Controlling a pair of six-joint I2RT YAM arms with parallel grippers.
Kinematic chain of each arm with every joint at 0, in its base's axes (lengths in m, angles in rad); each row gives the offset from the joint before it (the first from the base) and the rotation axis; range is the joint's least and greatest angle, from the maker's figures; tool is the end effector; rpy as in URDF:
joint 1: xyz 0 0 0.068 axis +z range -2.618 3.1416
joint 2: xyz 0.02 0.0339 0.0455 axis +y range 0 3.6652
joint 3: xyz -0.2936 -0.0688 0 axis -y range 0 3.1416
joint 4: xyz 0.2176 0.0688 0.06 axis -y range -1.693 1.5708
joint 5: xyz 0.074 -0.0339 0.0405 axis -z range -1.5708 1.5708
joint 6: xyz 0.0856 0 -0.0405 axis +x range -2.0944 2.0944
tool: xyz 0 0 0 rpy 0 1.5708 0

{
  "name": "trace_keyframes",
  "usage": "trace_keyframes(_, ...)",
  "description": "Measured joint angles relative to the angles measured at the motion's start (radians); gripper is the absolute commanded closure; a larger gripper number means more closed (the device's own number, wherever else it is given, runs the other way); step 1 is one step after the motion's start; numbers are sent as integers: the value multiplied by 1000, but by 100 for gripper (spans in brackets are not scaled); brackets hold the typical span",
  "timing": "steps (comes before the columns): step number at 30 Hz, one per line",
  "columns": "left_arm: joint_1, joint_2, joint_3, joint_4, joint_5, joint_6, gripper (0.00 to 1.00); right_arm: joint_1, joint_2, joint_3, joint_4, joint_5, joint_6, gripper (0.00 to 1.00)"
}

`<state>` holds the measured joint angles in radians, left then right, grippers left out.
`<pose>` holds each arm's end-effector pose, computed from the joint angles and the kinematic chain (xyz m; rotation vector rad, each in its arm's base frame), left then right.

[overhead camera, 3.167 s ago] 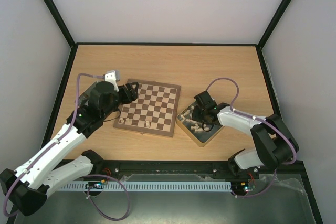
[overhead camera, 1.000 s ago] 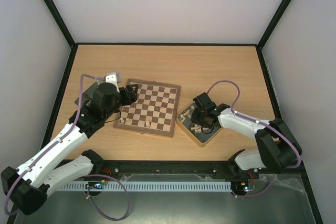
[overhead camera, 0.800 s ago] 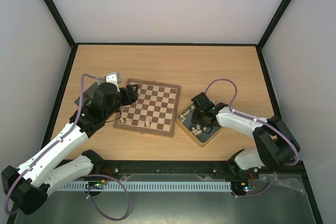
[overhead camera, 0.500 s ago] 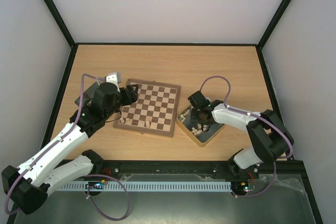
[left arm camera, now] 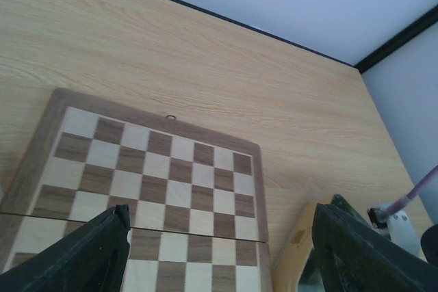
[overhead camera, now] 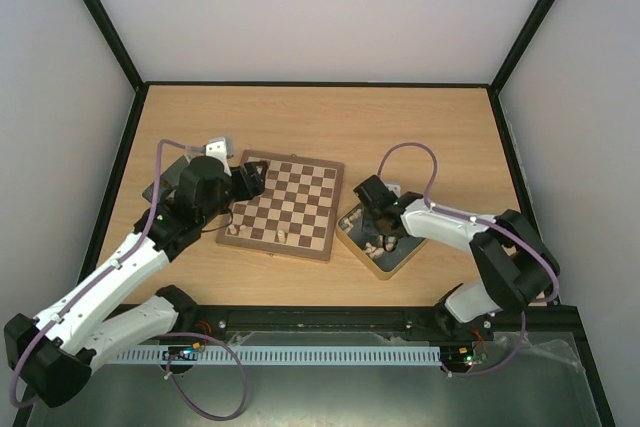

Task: Set up the chess pieces on the board
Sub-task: Pick up the chess piece from the storage box.

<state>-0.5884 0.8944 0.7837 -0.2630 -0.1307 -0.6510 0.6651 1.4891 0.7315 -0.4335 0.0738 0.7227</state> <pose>0.1784 -0.1056 0.3201 -0.1521 1.9995 -0.6868 0.2041 0.1520 0.1522 0.1002 2.7895 0.2638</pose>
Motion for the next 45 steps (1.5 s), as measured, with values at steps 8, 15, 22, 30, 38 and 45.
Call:
trace_keyframes(8,-13,54,-17,100,147,-5,24,0,-225,-69,126,33,101,89)
trace_keyframes(15,-91,249,12,198,306,-65,23,-1,-386,-222,307,19,28,93)
trace_keyframes(22,-127,559,220,249,512,-98,25,-3,-593,-359,515,-112,-94,97)
trace_keyframes(30,-168,738,370,282,697,-98,27,-3,-787,-445,612,-195,-208,97)
trace_keyframes(38,-171,775,377,326,813,-105,42,-3,-809,-445,610,-191,-246,97)
trace_keyframes(45,-186,809,382,341,837,-109,57,-3,-794,-444,594,-194,-249,97)
